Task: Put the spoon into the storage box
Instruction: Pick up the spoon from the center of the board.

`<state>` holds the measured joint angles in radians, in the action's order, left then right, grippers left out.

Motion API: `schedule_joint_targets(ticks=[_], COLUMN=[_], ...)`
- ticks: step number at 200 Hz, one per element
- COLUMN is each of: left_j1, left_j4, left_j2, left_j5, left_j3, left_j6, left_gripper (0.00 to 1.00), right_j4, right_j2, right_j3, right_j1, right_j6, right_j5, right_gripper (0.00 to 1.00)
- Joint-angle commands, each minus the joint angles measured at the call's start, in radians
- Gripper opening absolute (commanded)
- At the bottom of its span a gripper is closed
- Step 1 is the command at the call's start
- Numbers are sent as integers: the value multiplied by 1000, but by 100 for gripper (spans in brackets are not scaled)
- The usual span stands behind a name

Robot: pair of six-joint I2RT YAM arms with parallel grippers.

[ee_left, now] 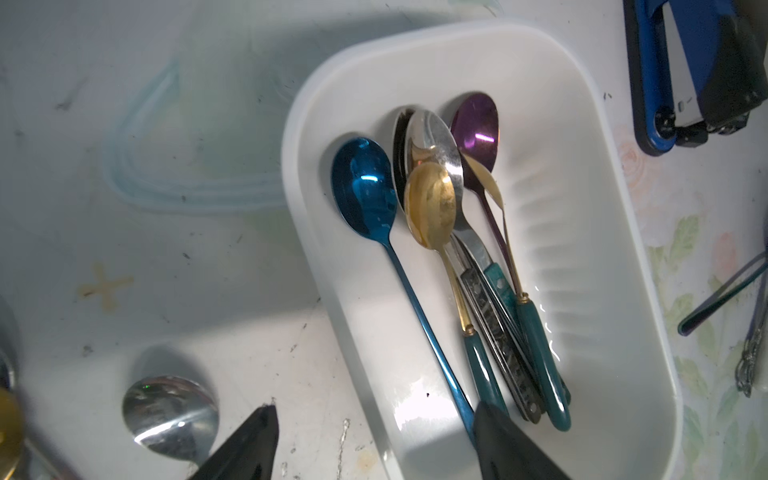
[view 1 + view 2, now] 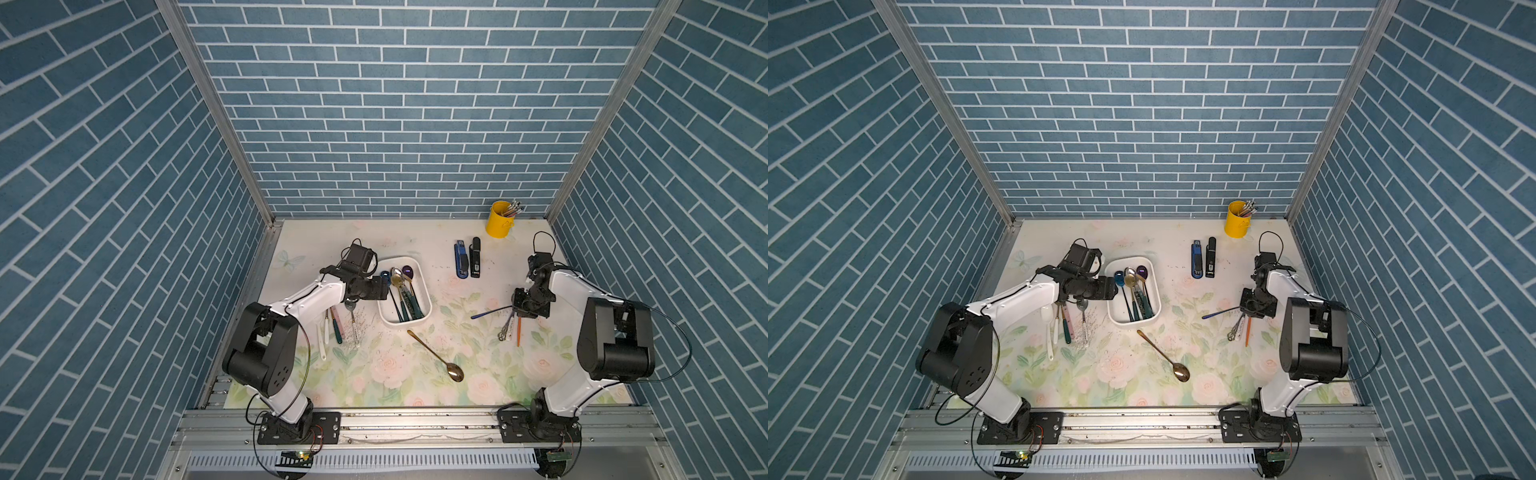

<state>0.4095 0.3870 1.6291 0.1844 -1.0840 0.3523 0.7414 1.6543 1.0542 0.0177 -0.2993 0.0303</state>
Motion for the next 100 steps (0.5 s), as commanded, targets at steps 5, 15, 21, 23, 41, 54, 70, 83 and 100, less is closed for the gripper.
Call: schedule_joint_targets(ticks=[5,15,21,23,41,54,70,83,100], left_j1=[-27,-32,-36,-37,-54,-77,-112,-141,-175], left_j4=[5,4,1,0,-15,-31,-41,-48,-60], left_j2=[-25,-31,-36,-39,-57,-70,-78,-87,-104], left_j5=[9,10,12,13,30,46,54,66,79], left_j3=[-10,-3,3,5,34,65,109,142,180], left_j6=[8,8,10,10,22,38,56,71,89], left_gripper=[80,80,80,80,80,80,80,80,80], right_j4=[70,79,84,86,100,118,145,153,138], right_j2=[-40,-44,-48,-49,-63,-62,-53,-45,-32], right_j3=[26,30,34,36,65,100,147,178,217], right_j1=[-23,-35,-45,-48,-94,-143,-212,-264,-332], right_j6=[-24,-27,-32,-33,-48,-50,-67,-92,-130], right_j5=[-28,-33,-38,-39,-37,-33,-35,-24,26], right_gripper=[5,4,4,4,4,4,4,4,4])
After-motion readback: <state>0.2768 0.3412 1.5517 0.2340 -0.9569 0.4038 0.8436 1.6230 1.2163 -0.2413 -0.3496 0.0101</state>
